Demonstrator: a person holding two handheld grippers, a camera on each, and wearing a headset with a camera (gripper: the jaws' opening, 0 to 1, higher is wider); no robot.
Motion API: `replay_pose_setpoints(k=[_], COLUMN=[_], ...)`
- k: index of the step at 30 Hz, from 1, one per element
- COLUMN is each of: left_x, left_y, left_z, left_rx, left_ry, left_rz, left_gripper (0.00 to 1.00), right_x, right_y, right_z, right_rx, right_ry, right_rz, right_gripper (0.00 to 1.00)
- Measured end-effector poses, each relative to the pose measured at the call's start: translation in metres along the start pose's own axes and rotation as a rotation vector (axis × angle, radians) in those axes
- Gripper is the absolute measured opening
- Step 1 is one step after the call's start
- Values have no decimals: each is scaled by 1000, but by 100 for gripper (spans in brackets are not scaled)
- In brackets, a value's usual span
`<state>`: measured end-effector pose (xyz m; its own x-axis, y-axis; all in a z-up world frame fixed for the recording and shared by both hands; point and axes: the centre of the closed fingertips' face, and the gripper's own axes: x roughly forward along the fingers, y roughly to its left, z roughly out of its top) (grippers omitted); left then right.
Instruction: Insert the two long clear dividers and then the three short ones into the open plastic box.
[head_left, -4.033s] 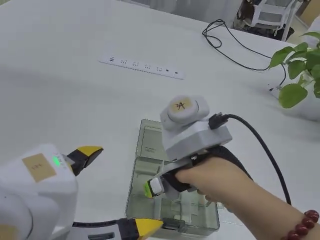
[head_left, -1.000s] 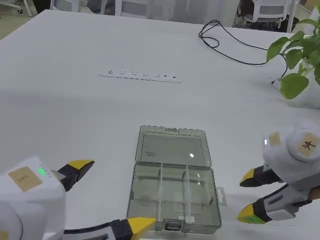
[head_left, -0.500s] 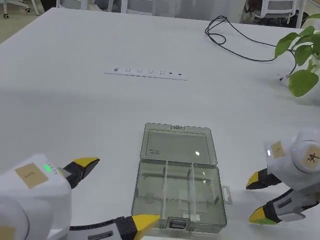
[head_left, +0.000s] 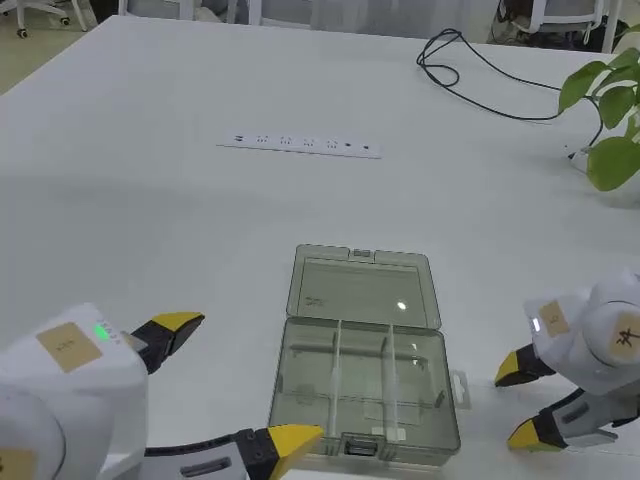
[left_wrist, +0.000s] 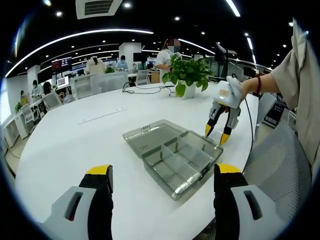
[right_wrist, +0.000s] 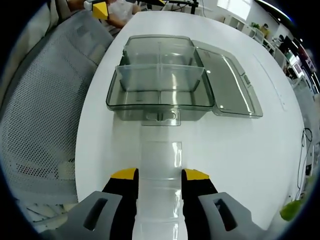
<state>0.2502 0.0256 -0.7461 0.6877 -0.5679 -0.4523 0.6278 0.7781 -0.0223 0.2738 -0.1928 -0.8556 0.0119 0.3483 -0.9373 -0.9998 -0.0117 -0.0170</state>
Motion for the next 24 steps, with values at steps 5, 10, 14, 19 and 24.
replay_pose_setpoints(k=[5, 10, 14, 19, 24], left_x=[0, 0, -1, -1, -3], left_y=[0, -1, -1, -1, -2], left_z=[1, 3, 3, 4, 7], left_rx=[3, 7, 8, 10, -5], left_ry=[0, 2, 2, 1, -15], left_rz=[0, 1, 2, 1, 3], left_gripper=[84, 84, 84, 83, 83], right_x=[0, 0, 0, 0, -1], right_y=[1, 0, 0, 0, 1], right_z=[0, 0, 0, -1, -1], right_rx=[0, 0, 3, 9, 21], right_ry=[-8, -16, -13, -10, -7], right_rz=[2, 2, 0, -5, -20], right_gripper=[35, 33, 33, 32, 32])
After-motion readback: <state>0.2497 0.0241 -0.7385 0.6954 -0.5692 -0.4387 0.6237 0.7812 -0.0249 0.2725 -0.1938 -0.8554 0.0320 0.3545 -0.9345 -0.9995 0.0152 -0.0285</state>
